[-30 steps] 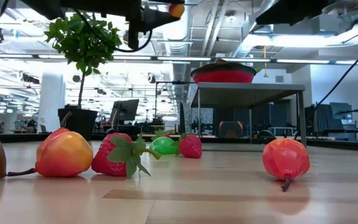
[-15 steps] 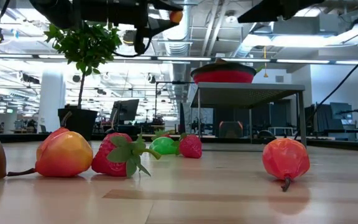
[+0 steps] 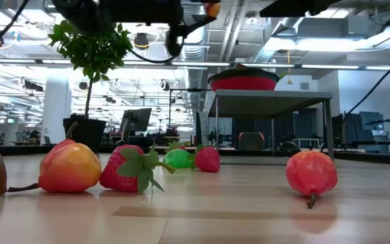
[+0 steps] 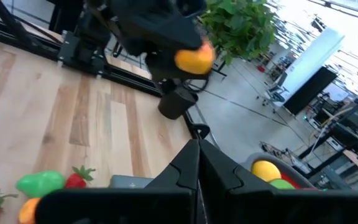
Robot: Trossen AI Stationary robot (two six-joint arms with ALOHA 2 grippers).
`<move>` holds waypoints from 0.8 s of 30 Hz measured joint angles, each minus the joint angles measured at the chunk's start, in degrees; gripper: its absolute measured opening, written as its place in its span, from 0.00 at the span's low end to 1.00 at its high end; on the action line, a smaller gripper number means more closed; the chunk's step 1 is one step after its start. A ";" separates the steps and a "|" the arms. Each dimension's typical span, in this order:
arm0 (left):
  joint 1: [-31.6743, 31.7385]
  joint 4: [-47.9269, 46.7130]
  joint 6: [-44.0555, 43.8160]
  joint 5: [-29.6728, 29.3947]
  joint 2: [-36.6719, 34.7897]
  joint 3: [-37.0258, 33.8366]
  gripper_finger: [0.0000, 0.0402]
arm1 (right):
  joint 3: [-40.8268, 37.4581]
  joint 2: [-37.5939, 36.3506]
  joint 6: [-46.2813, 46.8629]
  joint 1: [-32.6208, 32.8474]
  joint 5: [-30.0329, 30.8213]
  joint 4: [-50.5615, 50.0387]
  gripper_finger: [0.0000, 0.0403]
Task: Pick & Place Fruit
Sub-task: Put the yellow pear into the red colander on the shelf
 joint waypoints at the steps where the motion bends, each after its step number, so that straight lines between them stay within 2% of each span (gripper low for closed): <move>1: 0.13 0.32 0.00 0.02 0.96 1.24 0.34 | 0.00 0.02 -0.18 0.25 -0.02 0.00 0.00; 10: 0.72 0.53 -0.29 -0.57 3.43 6.36 0.33 | 0.00 0.02 -10.13 1.37 -0.24 1.03 0.00; 15: 1.65 0.47 -3.11 -0.60 3.43 6.95 0.33 | 0.00 0.07 -17.52 1.15 -0.27 8.04 0.03; 19: 1.86 0.46 -3.34 -0.81 3.43 6.95 0.33 | 0.00 0.11 -20.10 1.15 -0.42 12.59 0.19; 24: 1.84 0.53 -4.68 -0.48 3.43 6.95 0.33 | 0.00 0.56 -19.93 0.80 -4.96 14.79 0.49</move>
